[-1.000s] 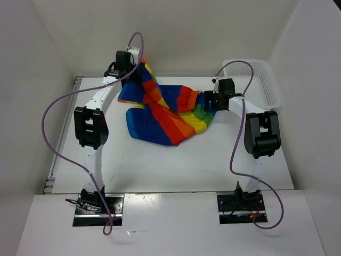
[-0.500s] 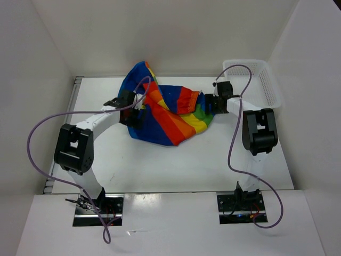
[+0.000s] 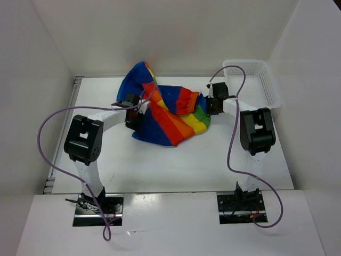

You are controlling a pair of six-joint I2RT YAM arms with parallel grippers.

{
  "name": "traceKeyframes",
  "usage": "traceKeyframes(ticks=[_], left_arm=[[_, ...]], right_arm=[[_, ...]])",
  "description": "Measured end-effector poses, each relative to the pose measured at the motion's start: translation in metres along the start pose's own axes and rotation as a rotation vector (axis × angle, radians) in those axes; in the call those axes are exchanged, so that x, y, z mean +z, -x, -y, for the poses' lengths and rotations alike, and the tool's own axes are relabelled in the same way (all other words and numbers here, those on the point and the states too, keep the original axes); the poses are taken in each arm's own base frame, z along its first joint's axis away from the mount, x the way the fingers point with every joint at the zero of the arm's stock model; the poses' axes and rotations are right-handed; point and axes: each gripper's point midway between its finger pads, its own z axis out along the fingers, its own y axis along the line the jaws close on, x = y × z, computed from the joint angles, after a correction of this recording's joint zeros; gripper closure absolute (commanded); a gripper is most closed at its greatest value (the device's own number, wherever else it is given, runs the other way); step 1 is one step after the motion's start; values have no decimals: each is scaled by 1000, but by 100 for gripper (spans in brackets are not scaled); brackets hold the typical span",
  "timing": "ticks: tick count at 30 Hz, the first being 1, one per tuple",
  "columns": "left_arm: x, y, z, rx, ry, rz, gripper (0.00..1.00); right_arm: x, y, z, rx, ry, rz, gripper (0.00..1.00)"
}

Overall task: Fold and stack the shorts
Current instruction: Flatten the shorts out

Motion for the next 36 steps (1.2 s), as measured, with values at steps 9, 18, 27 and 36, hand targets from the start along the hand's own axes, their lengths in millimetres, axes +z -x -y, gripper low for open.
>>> traceKeyframes(ticks=[9,18,27,36], left_arm=[[-67,92,-58,-97,44,189,86],[-95,215,56,123,-48,470,28],[-63,108,32,83,-9,169,24],[-130,-27,13,80,114,131,12]], right_arm=[[-91,21,-68,-157,233,77,100],[-94,4,-117,-1,415,-7,100],[-78,19,-105,17,332,29,100],[-68,18,-88,-39,245,38,36]])
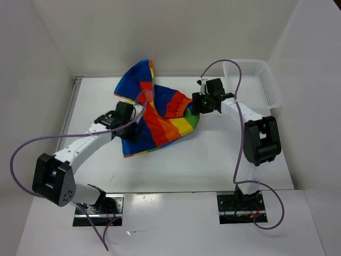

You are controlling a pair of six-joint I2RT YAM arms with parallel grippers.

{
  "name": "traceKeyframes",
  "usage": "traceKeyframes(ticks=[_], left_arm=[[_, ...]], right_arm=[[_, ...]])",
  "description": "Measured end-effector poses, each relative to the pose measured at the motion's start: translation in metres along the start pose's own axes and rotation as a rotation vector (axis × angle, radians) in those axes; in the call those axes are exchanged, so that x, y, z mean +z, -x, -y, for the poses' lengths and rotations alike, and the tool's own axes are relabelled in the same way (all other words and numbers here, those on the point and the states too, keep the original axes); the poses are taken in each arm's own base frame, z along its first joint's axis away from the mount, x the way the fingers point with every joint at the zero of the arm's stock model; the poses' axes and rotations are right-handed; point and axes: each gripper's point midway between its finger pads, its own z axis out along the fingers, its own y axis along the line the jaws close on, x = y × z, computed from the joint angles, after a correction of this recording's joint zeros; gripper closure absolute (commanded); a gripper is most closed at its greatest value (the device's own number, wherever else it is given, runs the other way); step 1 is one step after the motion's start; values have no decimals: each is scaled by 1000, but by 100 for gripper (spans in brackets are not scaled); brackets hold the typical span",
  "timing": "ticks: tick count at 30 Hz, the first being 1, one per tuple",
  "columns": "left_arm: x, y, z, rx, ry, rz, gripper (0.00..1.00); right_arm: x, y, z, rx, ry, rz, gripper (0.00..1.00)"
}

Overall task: Fold and stack the shorts
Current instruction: Flatten the shorts out

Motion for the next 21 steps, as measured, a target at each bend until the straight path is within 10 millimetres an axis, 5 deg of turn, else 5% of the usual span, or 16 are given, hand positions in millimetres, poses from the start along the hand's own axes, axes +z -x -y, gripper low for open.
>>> traceKeyframes(ticks=[1,4,12,14,18,21], left_arm=[[7,-20,9,23,-15,-52,11],[28,-65,18,54,-30,-201,6],[52,-86,16,73,21,-212,6],[60,-98,17,72,28,-229,21],[71,-82,11,77,75,-162,49],[76,-77,12,76,77,-153,56]], right_arm=[[0,0,3,-28,-9,1,23],[-1,0,16,-126,-63,-2,17],[-4,-3,41,-348,-146,-29,15],[-2,-3,44,-366,-158,-31,12],[7,-9,56,-400,-198,-59,12],[17,-25,63,-434,-203,-113,23]])
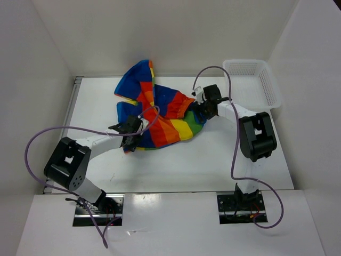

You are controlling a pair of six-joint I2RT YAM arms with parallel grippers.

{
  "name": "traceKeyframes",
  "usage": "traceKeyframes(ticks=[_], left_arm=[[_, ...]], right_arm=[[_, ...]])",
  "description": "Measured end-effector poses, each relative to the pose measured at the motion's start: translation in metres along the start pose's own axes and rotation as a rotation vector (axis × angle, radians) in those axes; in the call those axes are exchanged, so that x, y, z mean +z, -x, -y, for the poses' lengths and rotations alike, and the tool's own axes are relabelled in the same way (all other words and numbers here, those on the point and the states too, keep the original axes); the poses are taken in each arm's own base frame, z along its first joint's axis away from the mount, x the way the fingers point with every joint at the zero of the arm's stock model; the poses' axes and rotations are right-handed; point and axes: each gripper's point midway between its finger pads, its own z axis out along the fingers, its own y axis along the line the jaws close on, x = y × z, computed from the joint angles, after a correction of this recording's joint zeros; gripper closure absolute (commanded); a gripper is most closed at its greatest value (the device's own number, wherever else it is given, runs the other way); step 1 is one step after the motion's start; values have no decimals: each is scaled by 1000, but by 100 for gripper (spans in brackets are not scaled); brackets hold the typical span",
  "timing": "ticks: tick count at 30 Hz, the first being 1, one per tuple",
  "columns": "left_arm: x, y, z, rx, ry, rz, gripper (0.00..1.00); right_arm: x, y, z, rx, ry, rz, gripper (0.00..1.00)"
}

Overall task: Fold and stack the shorts
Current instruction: Flatten the shorts out

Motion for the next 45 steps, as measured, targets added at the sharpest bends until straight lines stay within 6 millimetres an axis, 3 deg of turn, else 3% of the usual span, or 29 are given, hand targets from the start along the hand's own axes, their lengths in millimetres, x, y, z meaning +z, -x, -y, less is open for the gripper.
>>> traceKeyframes(ticks=[2,5,6,9,12,14,15,16,17,19,21,23,27,30,33,35,37,39,43,45], left_arm=[[1,0,0,2,-1,2,78],[3,-1,-1,1,11,5,100],[3,-2,-2,0,17,4,100],[-1,-10,-4,8,27,-19,100],[-16,-32,-5,25,18,-99,100],[-32,-43,-6,29,3,-123,100],[-43,-45,-5,28,-11,-118,99],[-53,-46,-4,25,-25,-108,92],[-63,-48,-4,25,-39,-95,61],[-79,-53,-4,26,-57,-86,45],[-88,-61,-3,24,-68,-97,35],[-90,-65,-4,24,-67,-112,32],[-91,-62,-8,-1,-66,-109,23],[-97,-35,-13,-34,-79,-46,19],[-98,21,-20,-70,-92,59,19],[-90,74,-26,-97,-113,135,19],[-76,114,-36,-124,-127,174,19],[-57,150,-45,-151,-156,210,17],[-33,198,-57,-181,-225,253,9],[-28,231,-61,-182,-254,305,9]], right_arm=[[5,-13,-6,-35,11,-31,29],[9,-32,-25,-155,53,-78,54],[11,-38,-36,-211,75,-88,72],[3,-45,-58,-372,114,-103,92],[-12,-58,-73,-480,173,-137,95],[-28,-72,-79,-529,224,-165,86],[-39,-78,-80,-545,243,-177,76],[-51,-85,-84,-565,266,-187,45],[-63,-91,-87,-578,283,-191,30],[-84,-99,-88,-599,293,-197,4],[-100,-98,-87,-597,285,-182,0],[-108,-90,-85,-585,264,-149,0],[-125,-62,-79,-552,216,-71,0],[-143,-26,-79,-517,179,32,10],[-151,11,-99,-528,177,137,23],[-145,28,-122,-559,202,177,31],[-127,30,-142,-584,223,162,32],[-102,18,-158,-617,245,102,32],[-73,-10,-170,-628,252,4,35],[-67,-11,-171,-607,243,0,35]])
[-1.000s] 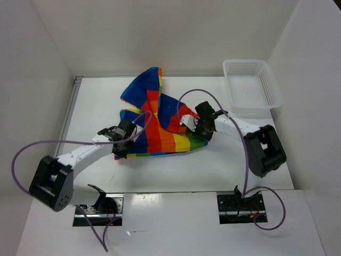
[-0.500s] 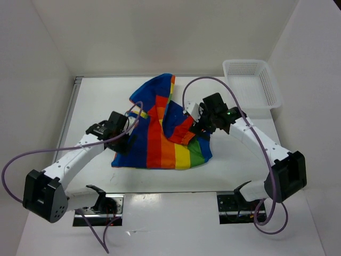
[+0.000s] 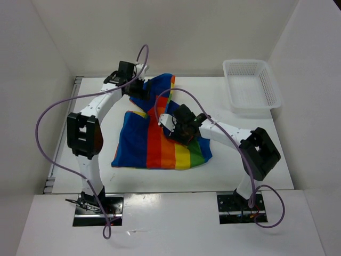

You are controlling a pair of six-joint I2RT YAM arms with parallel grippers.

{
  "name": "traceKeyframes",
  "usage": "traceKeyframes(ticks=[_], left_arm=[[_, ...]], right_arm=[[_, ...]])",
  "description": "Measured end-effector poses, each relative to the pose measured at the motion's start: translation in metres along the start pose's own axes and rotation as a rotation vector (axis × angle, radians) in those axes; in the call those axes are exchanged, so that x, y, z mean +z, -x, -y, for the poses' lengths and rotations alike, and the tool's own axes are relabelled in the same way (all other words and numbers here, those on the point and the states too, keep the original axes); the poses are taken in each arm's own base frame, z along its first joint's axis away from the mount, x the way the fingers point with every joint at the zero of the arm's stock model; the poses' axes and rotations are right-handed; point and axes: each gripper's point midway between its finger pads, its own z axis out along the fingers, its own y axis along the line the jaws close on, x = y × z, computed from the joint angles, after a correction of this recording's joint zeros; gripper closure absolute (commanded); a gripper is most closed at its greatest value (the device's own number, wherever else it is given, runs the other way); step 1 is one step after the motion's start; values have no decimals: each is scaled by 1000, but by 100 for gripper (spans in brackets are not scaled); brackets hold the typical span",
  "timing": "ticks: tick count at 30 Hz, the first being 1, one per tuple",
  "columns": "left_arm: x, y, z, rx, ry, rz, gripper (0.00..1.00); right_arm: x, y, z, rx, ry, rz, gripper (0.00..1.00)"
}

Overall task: Fold and stack the shorts
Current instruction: Flatten the shorts out, then fold the shorts

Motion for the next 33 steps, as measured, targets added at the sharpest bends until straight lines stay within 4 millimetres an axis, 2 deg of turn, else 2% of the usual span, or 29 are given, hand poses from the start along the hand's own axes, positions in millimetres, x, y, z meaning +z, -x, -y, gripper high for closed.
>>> traceKeyframes(ticks=[2,5,8,10,12,16,20,24,25,26,28,29,31,33], left_arm=[[11,26,5,17,-26,52,7],[28,66,23,60,-74,139,3],[48,84,47,97,-117,176,1],[67,85,59,113,-131,178,1],[86,79,68,124,-137,157,1],[125,61,71,131,-110,109,3],[152,49,60,124,-55,71,20],[163,46,52,120,-13,51,54],[164,46,50,119,-4,47,71],[164,48,49,124,1,46,78],[164,54,47,121,10,51,88],[162,57,47,123,12,53,94],[156,62,46,119,13,56,99],[146,69,42,113,13,68,100]], right_arm=[[4,2,3,17,-23,18,35],[10,-2,1,32,-37,26,31],[16,-13,-6,30,-25,7,30],[18,-20,-10,27,-16,-7,30],[20,-24,-12,26,-13,-13,30],[20,-22,-10,22,-21,-7,30],[21,-21,-9,18,-26,0,30],[22,-20,-9,16,-29,4,37],[22,-20,-8,15,-30,6,43],[22,-20,-8,11,-32,7,47],[22,-19,-7,4,-33,10,56],[22,-19,-7,4,-34,10,65],[22,-18,-6,1,-39,12,73],[22,-18,-5,-3,-44,12,83]])
